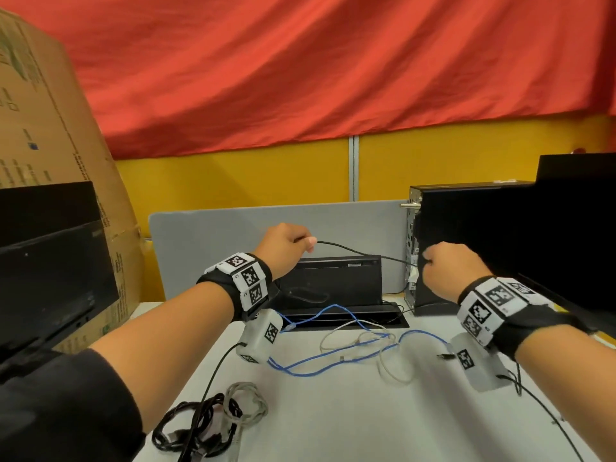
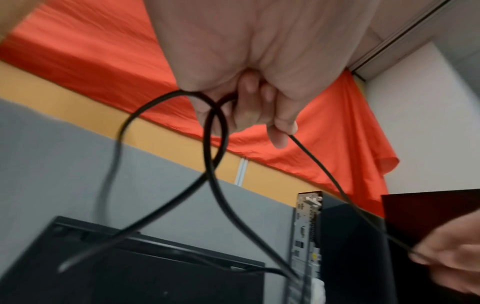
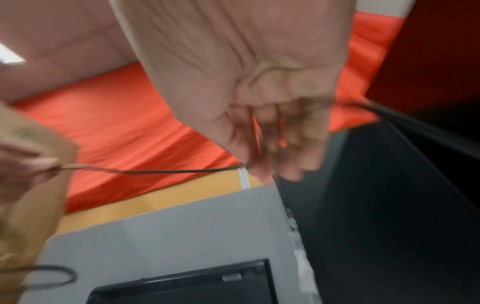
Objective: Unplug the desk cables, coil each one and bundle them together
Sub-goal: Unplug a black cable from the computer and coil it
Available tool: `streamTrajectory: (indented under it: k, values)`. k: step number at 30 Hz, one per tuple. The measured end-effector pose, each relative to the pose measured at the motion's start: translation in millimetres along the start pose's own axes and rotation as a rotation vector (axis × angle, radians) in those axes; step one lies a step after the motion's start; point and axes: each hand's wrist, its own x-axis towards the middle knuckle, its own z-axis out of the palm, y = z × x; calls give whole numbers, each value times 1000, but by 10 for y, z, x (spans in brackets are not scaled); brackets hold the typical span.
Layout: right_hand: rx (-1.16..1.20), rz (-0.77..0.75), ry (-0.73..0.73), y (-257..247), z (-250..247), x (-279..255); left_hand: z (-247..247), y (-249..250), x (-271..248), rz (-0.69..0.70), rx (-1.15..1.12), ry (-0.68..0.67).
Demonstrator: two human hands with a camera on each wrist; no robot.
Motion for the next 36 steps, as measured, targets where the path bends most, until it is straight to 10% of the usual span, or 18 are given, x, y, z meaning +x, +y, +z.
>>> streamTrajectory:
  k: [7, 23, 31, 36]
  values:
    - [527, -365, -91, -861, -188, -299, 293, 380, -19, 173, -53, -86]
    - [418, 45, 450, 372, -129, 160, 103, -332, -99, 28, 36, -83]
    - [372, 169, 481, 593, 73, 214, 23, -409, 27, -62, 218, -43]
    - [232, 221, 239, 608, 160, 164, -22, -455, 27, -60, 233, 95]
